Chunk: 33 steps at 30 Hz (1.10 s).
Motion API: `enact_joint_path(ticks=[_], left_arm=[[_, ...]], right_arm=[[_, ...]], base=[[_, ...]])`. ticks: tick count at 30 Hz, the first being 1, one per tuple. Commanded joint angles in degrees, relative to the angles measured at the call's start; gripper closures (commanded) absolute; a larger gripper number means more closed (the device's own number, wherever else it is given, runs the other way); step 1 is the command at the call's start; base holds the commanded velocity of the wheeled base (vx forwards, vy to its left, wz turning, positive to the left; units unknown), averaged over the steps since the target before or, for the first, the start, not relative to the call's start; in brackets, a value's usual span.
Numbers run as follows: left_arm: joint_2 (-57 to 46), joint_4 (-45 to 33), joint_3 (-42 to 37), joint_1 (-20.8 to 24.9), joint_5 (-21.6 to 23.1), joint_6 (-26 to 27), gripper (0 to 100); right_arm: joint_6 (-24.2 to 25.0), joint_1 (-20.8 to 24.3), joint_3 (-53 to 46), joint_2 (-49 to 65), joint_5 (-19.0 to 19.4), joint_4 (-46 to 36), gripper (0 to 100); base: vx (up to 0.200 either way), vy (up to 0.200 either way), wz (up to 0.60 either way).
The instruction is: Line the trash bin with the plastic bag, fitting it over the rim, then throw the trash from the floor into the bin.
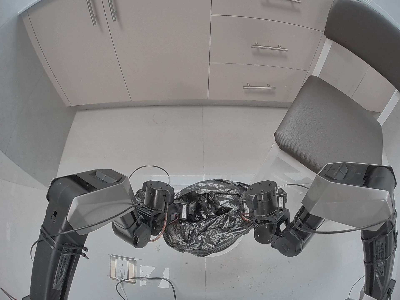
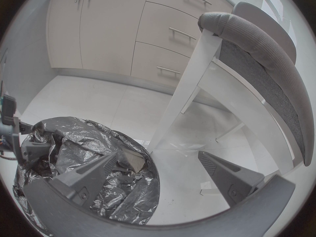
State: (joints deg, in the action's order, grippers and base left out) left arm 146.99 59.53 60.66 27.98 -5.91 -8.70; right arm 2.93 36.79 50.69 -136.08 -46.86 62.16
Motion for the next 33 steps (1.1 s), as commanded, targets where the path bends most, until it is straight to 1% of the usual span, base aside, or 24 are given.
enact_joint_path(ticks=[1,4,6,17,21,26,27,30,31,33], left_arm=[[1.1,-6.5,7.5,-2.1,-1.6,0.6,0],[1.3,-9.5,10.7,-2.2,-2.6,0.6,0],[1.4,-9.8,11.7,-2.2,-3.6,0.6,0],[1.9,-9.2,11.2,-2.2,-4.0,0.2,0],[1.4,-8.8,9.9,-1.9,-4.0,-0.5,0],[0.9,-4.7,5.3,-0.6,-4.8,-1.4,0],[1.1,-3.2,4.6,-0.4,-5.4,-1.5,0],[1.2,-2.7,4.9,-0.3,-6.7,-1.5,0],[1.5,-2.8,6.3,-0.5,-9.9,-1.5,0],[2.2,-2.8,8.7,-0.9,-13.2,-1.6,0]], right_arm=[[-0.3,0.0,-0.8,0.0,0.0,1.1,0],[-0.3,0.1,-0.8,0.0,0.0,1.1,0],[-0.3,0.0,-0.8,0.0,-0.1,1.2,0],[-0.2,0.0,-0.6,-0.2,-0.1,1.2,0],[-0.2,0.0,-0.5,-0.4,-0.1,1.2,0],[-0.3,0.0,-0.6,-0.7,-0.1,1.2,0],[-0.3,0.0,-0.5,-0.6,-0.1,1.2,0],[-0.3,0.0,-0.4,-0.7,-0.1,1.2,0],[-0.3,0.0,-0.4,-0.7,-0.1,1.2,0],[-0.3,0.0,-0.6,-0.7,-0.1,1.2,0]], base=[[0.000,0.000,0.00],[0.000,0.000,0.00],[0.000,0.000,0.00],[0.000,0.000,0.00],[0.000,0.000,0.00],[0.000,0.000,0.00],[0.000,0.000,0.00],[0.000,0.000,0.00],[0.000,0.000,0.00],[0.000,0.000,0.00]])
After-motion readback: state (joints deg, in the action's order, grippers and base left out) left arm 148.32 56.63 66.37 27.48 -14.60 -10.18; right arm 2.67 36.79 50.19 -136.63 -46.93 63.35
